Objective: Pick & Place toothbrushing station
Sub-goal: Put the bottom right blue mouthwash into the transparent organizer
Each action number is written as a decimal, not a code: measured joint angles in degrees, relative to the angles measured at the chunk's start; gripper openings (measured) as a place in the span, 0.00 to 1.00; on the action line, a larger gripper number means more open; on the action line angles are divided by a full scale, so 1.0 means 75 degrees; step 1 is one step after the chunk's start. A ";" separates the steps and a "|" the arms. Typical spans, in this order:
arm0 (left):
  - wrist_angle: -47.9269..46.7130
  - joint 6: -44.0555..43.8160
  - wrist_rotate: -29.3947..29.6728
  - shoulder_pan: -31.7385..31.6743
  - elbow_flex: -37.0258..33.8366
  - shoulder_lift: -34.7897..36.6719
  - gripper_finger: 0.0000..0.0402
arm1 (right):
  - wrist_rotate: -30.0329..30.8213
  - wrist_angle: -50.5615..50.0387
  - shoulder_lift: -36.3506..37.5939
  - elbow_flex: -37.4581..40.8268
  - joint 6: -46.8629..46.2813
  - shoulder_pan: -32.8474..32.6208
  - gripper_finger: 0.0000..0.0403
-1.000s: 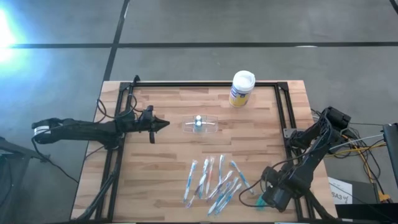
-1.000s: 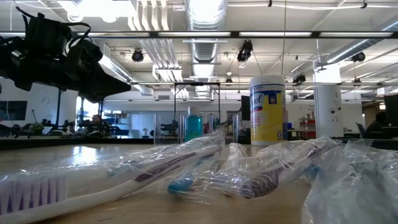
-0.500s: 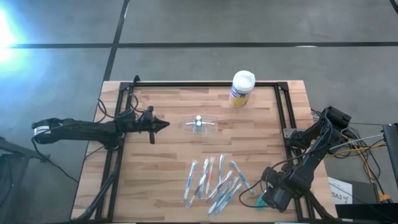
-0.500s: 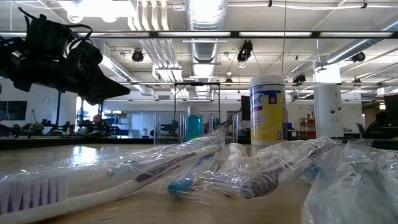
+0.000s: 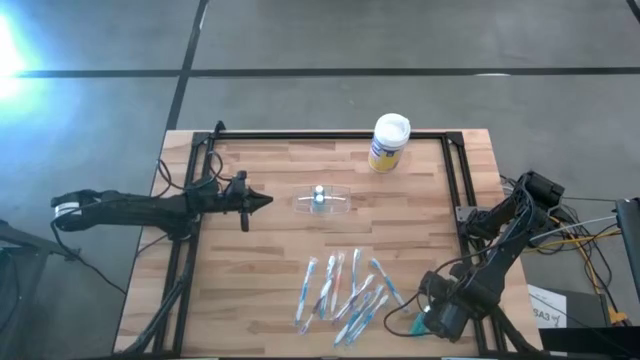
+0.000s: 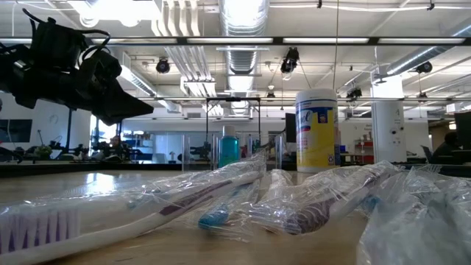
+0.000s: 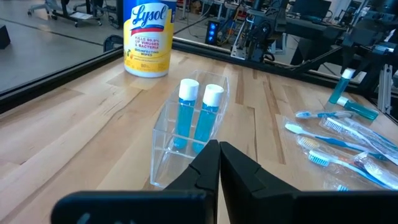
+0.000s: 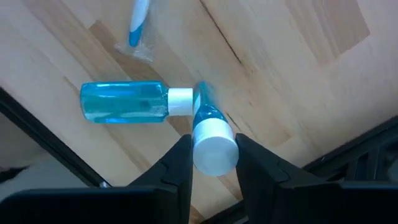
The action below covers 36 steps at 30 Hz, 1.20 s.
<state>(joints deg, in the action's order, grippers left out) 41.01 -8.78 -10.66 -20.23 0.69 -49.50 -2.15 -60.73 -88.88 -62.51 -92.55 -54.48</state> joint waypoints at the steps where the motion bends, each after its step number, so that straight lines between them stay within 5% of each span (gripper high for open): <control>1: 0.0000 -0.0003 0.0000 0.0000 0.0000 0.0000 0.04 | 0.0000 0.0000 0.0000 -0.0013 0.0098 0.0000 0.21; 9: 0.0000 0.0006 -0.0009 0.0001 0.0000 0.0000 0.02 | 0.0315 -0.0861 0.0004 -0.0531 0.1093 0.0061 0.21; 19: 0.0006 0.0192 -0.0018 0.0000 0.0000 0.0000 0.04 | 0.2461 -0.3317 0.0041 -0.2225 0.2830 0.0920 0.21; 30: 0.0009 0.0375 0.0003 0.0000 0.0000 0.0000 0.03 | 0.3819 -0.3846 0.0050 -0.3876 0.7030 0.3345 0.21; 36: 0.0009 0.0376 0.0003 0.0000 0.0000 0.0000 0.02 | 0.3910 -0.3455 0.0050 -0.4299 0.8914 0.5002 0.21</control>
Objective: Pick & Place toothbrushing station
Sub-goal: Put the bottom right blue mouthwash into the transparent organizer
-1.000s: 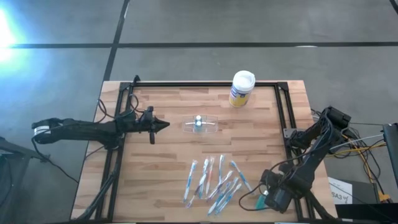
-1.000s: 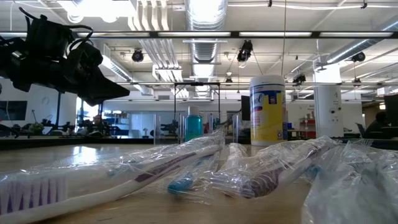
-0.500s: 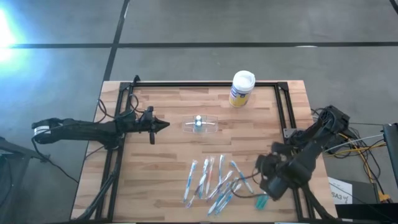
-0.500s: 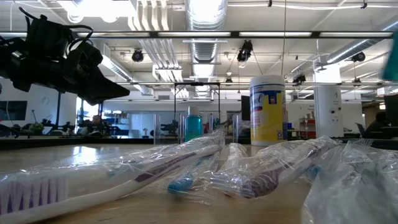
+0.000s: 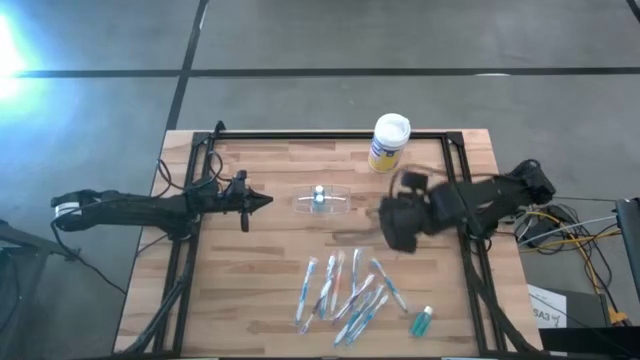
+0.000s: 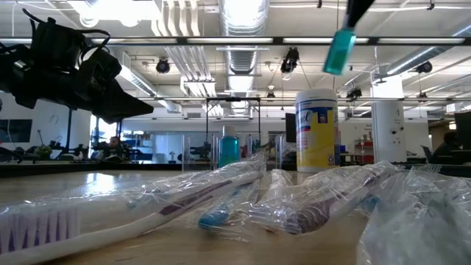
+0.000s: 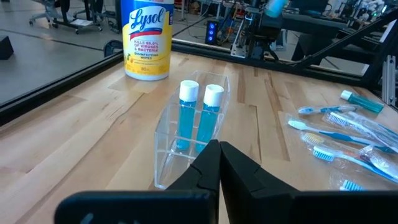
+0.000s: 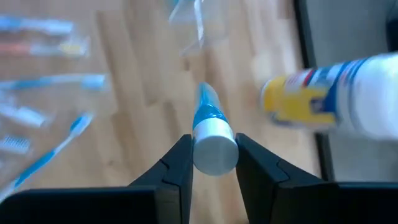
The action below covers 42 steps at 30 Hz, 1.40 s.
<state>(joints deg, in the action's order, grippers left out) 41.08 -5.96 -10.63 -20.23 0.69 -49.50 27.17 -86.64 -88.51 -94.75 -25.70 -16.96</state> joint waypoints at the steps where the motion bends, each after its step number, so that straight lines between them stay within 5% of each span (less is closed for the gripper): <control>1: 0.0000 0.0000 0.0000 0.0000 0.0000 0.0000 0.03 | -0.0011 0.0202 0.0000 -0.0059 0.0413 0.0231 0.21; 11: -0.0006 0.0003 0.0000 0.0000 0.0000 0.0000 0.05 | -0.1070 0.2543 -0.0388 -0.0744 0.5013 0.2084 0.21; 23: -0.0169 0.0178 -0.0002 0.0000 -0.0006 0.0003 0.03 | -0.1494 0.2404 -0.1904 -0.1720 0.8774 0.2495 0.21; 36: -0.0513 0.0175 -0.0003 0.0000 -0.0009 0.0003 0.03 | -0.1758 0.1820 -0.3017 -0.2454 0.8994 0.3045 0.21; 42: -0.0513 -0.0015 -0.0003 0.0001 -0.0009 0.0003 0.03 | -0.2196 0.2040 -0.3020 -0.2482 0.6848 0.3336 0.21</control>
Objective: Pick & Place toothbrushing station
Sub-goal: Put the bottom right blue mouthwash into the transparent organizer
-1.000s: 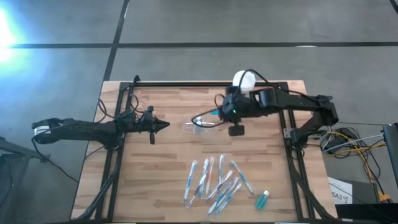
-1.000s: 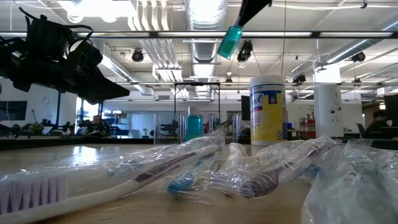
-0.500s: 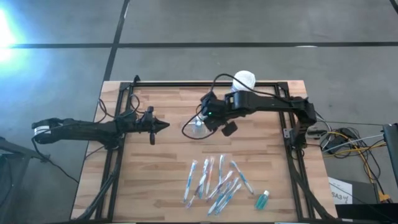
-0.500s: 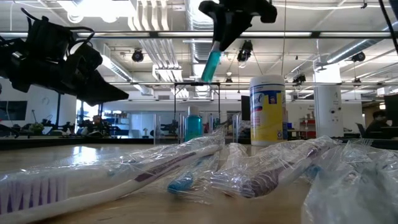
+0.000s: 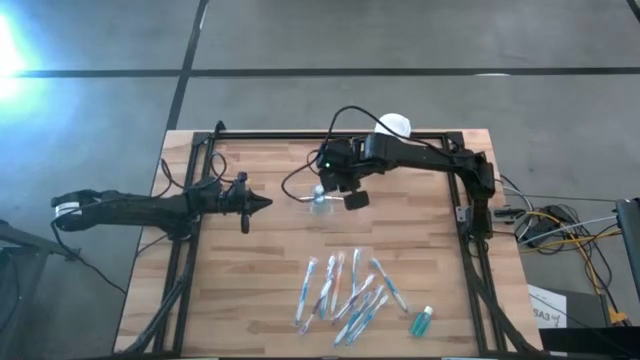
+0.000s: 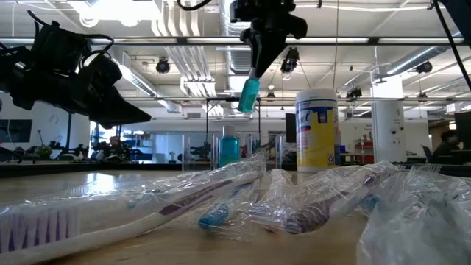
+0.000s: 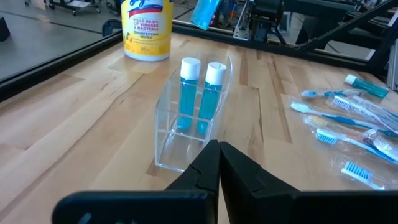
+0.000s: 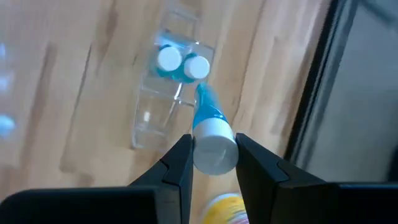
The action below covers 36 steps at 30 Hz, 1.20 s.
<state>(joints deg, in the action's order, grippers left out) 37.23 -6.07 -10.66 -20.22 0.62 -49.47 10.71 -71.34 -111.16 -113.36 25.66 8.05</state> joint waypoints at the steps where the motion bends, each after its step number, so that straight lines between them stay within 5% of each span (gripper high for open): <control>1: 0.0000 -0.0007 0.0000 -0.0001 0.0000 0.0000 0.03 | -0.0074 -0.0033 0.0019 0.0000 -0.0410 0.0035 0.21; 12: 0.0000 -0.0192 -0.0003 -0.0001 0.0000 0.0000 0.02 | -0.0712 0.0011 0.0103 0.0003 -0.4161 0.0084 0.21; 29: 0.0093 -0.0382 -0.0003 -0.0001 0.0000 0.0000 0.04 | -0.1087 0.0146 0.0100 0.0012 -0.5224 0.0146 0.21; 36: 0.0093 -0.0454 -0.0003 0.0000 0.0000 0.0000 0.02 | -0.0999 0.0191 0.0100 0.0015 -0.7342 0.0178 0.21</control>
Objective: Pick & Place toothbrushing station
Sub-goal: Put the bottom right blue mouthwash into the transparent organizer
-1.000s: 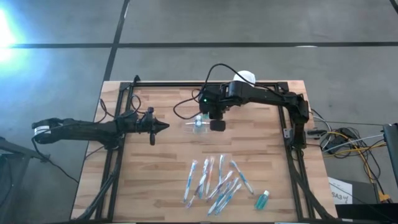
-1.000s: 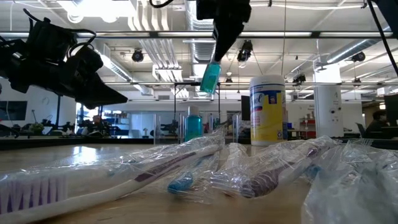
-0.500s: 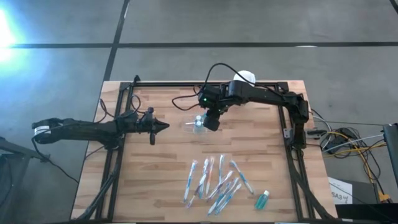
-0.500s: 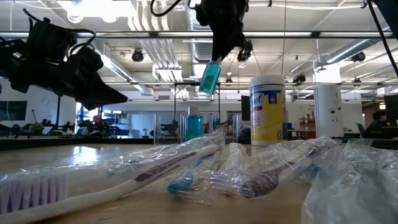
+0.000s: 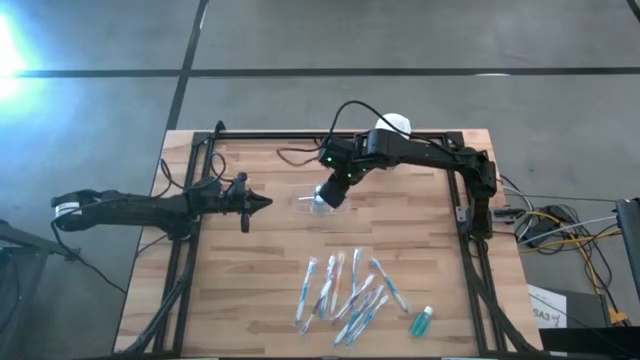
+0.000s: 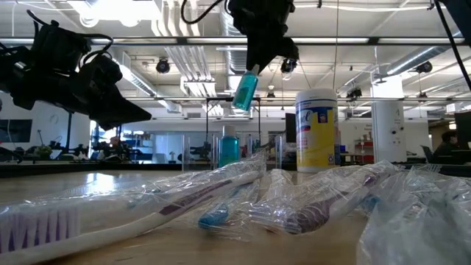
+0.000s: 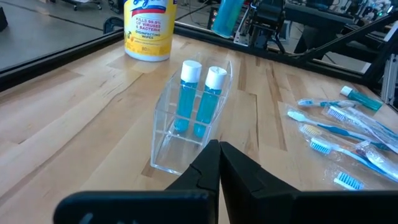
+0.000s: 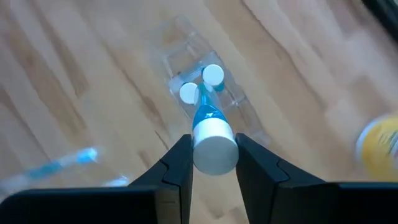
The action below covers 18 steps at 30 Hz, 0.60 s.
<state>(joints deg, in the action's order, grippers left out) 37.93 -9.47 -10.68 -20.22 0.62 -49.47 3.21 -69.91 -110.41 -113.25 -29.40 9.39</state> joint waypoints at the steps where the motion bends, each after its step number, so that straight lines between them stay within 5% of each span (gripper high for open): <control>1: 0.0003 0.0000 0.0000 0.0002 0.0000 0.0000 0.02 | -0.0001 -0.0006 0.0000 0.0000 -0.0521 0.0019 0.21; 18: 0.0082 -0.0558 0.0000 0.0001 0.0000 0.0000 0.03 | 0.0234 -0.0018 -0.0061 0.0075 -0.4265 0.0032 0.21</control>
<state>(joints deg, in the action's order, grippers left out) 38.54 -13.66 -10.68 -20.22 0.62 -49.47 4.97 -70.05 -110.87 -112.69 -61.39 9.63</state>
